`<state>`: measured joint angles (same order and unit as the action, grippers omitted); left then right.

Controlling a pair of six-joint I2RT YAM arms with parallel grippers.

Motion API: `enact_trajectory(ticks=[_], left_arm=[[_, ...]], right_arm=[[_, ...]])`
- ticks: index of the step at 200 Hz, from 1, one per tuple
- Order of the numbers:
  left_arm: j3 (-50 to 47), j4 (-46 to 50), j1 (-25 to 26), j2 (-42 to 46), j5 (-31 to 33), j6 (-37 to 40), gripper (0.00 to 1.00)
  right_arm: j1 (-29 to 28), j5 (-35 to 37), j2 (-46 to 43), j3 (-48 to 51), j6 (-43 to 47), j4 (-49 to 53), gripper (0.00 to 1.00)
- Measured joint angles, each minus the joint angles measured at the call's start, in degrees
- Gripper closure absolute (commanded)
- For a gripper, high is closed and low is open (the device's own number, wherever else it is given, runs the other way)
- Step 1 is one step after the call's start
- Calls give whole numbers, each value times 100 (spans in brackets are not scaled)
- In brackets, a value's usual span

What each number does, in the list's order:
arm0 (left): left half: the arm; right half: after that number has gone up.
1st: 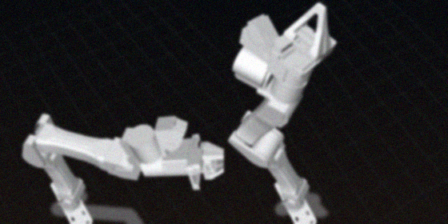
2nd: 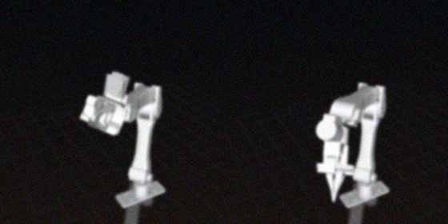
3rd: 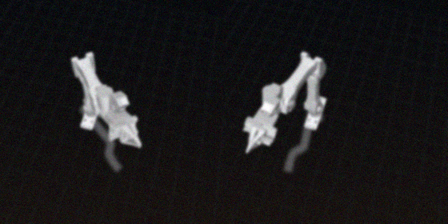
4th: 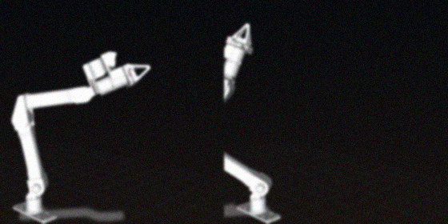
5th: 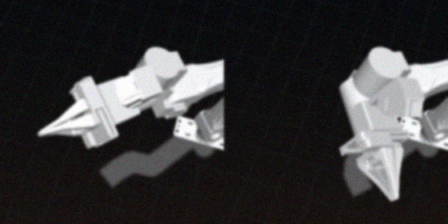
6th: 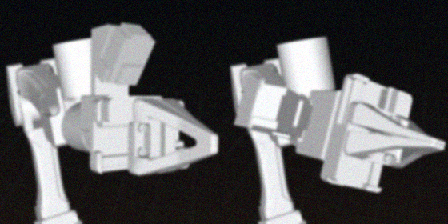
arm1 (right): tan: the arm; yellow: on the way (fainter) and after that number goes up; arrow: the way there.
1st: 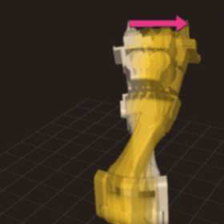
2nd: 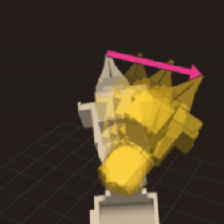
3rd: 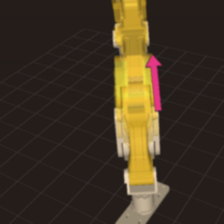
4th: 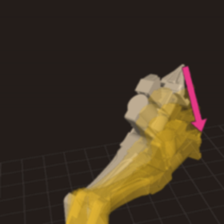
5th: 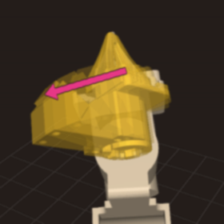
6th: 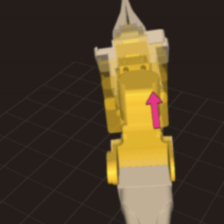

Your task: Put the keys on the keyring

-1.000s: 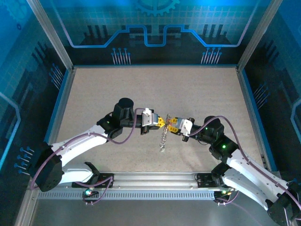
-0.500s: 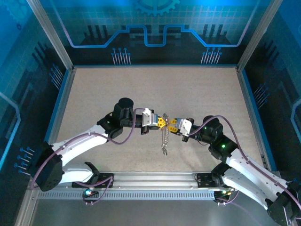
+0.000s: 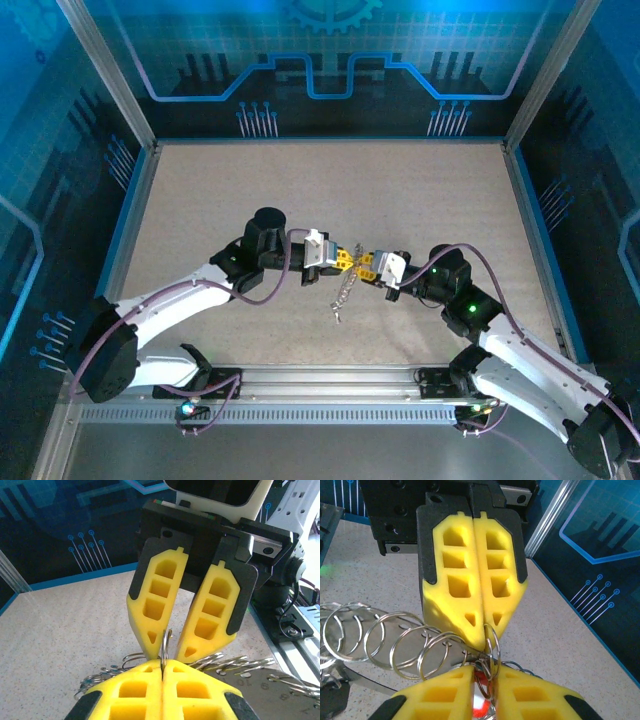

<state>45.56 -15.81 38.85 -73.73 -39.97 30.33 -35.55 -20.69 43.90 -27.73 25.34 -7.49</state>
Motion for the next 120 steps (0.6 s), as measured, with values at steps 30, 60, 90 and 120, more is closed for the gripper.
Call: enact_trajectory(ticks=[30, 60, 90, 120], left_arm=[[0, -20, 0, -42, -31, -42, 100], [0, -28, 0, -79, -44, -42, 100], [-7, -35, -2, -133, -39, -42, 99], [-11, 55, 0, -140, 118, 26, 83]], right_arm=[[0, 0, 0, 0, 0, 28, 85], [0, 2, 7, -2, 4, 63, 88], [11, 0, 39, -2, 20, 116, 92], [22, 35, 111, -98, 26, 321, 96]])
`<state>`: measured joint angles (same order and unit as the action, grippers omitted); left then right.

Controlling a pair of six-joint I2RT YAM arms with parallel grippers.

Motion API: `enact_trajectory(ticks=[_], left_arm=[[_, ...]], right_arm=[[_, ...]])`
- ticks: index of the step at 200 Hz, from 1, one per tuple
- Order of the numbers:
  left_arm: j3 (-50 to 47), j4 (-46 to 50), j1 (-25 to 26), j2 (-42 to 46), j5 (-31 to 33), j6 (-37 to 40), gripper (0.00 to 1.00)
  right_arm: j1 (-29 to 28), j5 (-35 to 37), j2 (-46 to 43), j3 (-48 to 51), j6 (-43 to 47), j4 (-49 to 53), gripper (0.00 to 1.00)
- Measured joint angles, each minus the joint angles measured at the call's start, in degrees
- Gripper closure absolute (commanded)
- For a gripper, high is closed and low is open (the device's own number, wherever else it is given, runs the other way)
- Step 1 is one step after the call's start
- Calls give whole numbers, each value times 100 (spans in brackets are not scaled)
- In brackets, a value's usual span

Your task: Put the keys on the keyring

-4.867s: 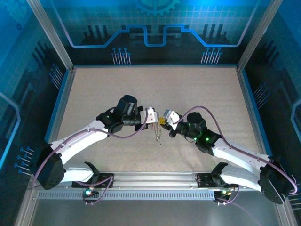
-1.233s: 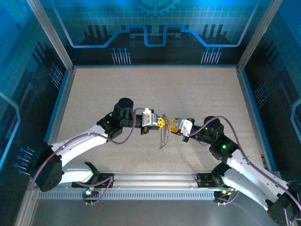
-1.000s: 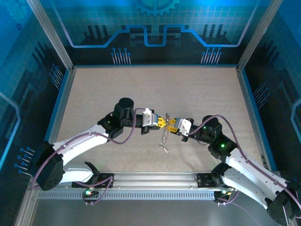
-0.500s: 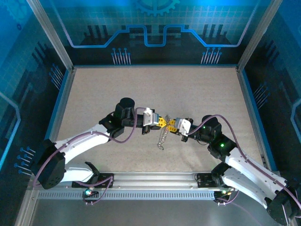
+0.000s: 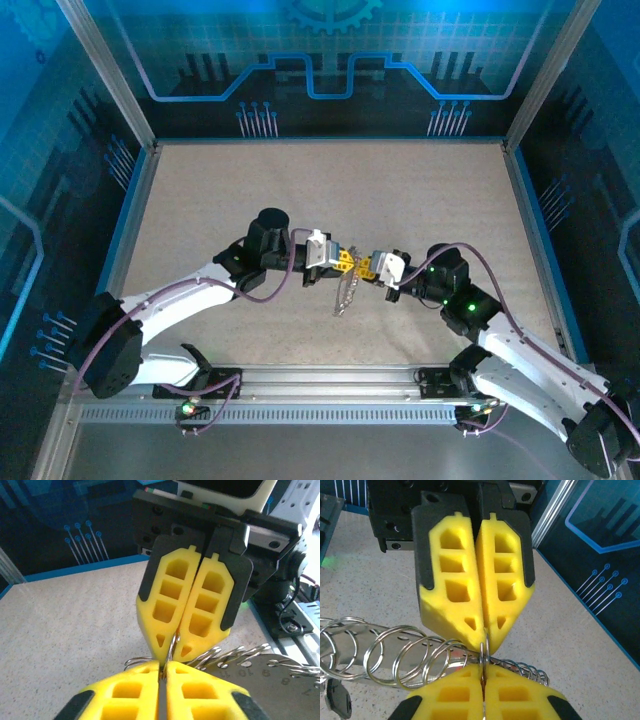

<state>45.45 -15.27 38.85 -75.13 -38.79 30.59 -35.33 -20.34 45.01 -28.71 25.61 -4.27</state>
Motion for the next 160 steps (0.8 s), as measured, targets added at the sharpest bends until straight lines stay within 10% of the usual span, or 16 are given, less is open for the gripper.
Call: enact_trajectory(ticks=[84, 160], left_arm=[[35, 776, 0, -2, 511, 505, 74], [210, 920, 11, -245, 503, 603, 85]], right_arm=[[2, 175, 973, -848, 214, 1388, 100], [-138, 245, 1198, -1078, 452, 1679, 100]])
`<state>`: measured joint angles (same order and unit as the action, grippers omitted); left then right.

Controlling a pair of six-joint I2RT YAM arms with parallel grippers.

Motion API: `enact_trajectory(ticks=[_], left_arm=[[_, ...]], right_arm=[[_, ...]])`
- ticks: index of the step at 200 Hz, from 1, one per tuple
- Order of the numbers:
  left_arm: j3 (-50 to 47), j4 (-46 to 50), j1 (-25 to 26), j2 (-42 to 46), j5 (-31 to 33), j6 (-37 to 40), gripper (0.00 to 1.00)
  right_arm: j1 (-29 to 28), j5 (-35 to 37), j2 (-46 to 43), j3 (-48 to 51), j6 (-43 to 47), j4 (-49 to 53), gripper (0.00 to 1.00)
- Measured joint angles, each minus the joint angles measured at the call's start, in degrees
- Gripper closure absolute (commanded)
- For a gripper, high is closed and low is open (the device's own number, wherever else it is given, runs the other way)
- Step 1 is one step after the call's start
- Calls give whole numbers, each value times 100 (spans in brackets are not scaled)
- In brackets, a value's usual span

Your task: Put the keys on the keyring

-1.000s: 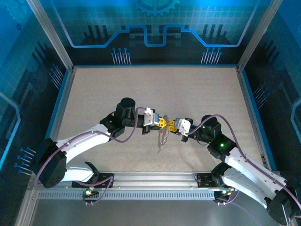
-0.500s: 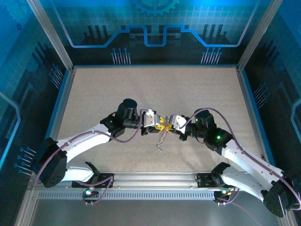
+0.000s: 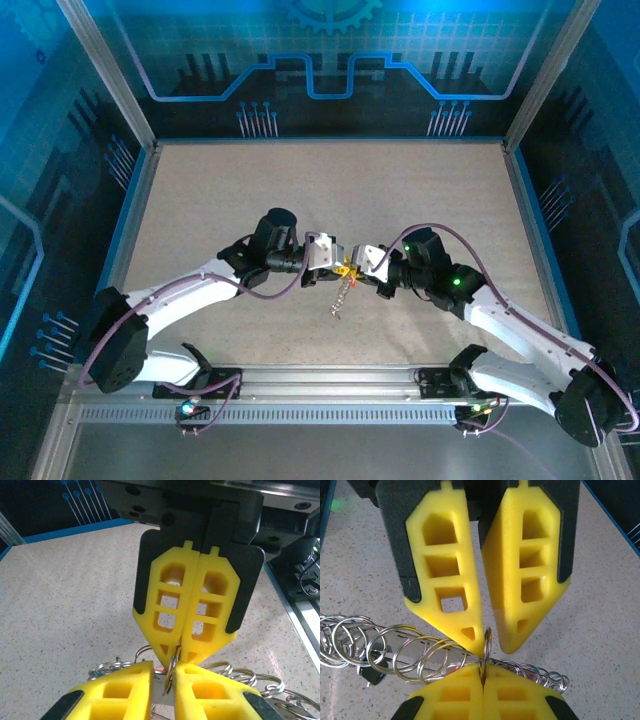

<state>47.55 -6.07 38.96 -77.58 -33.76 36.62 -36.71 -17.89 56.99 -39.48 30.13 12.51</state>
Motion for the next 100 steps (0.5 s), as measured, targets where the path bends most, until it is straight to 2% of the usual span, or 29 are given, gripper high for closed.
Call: enact_trajectory(ticks=[18, 40, 78, 100], left_arm=[[44, 92, 0, -37, -11, 98, 86], [109, 262, 2, -46, -15, 216, 100], [151, 352, 0, -46, -63, 232, 100], [136, 184, -59, -46, -214, -42, 100]], right_arm=[[-2, 44, 0, 0, 22, 11, 100], [-2, 81, -2, -4, 39, 13, 99], [-4, 70, -4, -7, 81, 9, 81], [2, -44, -109, 42, 76, -170, 78]])
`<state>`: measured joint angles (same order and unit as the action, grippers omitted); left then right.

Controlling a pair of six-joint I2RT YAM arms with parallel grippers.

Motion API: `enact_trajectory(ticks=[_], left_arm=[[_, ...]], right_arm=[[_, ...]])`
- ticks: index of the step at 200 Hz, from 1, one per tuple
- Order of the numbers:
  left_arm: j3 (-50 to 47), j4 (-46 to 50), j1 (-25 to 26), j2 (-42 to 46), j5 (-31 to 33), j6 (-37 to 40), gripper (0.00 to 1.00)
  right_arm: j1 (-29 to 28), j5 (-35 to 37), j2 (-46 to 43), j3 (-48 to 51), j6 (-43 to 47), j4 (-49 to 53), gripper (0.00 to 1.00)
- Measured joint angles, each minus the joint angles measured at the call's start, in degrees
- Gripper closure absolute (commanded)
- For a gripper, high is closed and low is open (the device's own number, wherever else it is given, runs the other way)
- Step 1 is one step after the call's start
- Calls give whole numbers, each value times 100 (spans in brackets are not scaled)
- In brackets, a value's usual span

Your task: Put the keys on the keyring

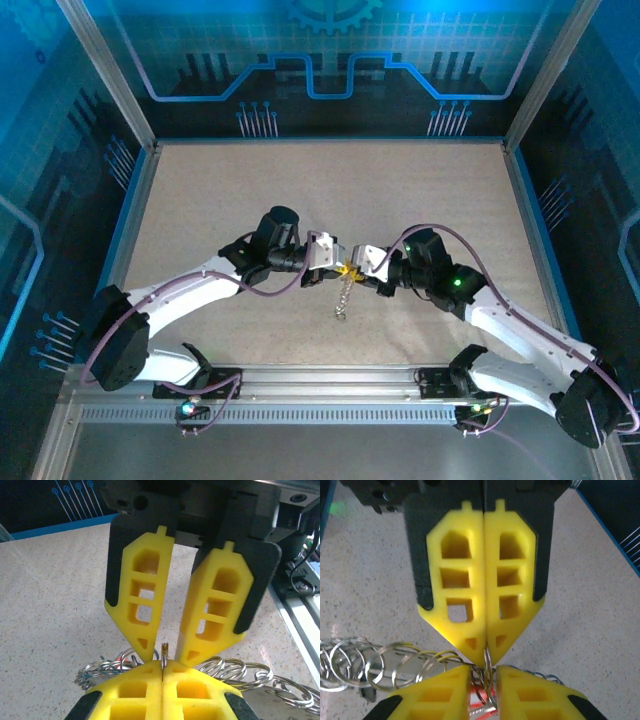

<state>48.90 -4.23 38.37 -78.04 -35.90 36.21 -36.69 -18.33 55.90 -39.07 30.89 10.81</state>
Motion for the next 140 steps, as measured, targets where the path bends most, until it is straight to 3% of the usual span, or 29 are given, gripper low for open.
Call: enact_trajectory(ticks=[140], left_arm=[[-782, -2616, -372, 186, -1054, -1403, 100]], right_arm=[[302, -538, -673, 540, -431, -1045, 79]])
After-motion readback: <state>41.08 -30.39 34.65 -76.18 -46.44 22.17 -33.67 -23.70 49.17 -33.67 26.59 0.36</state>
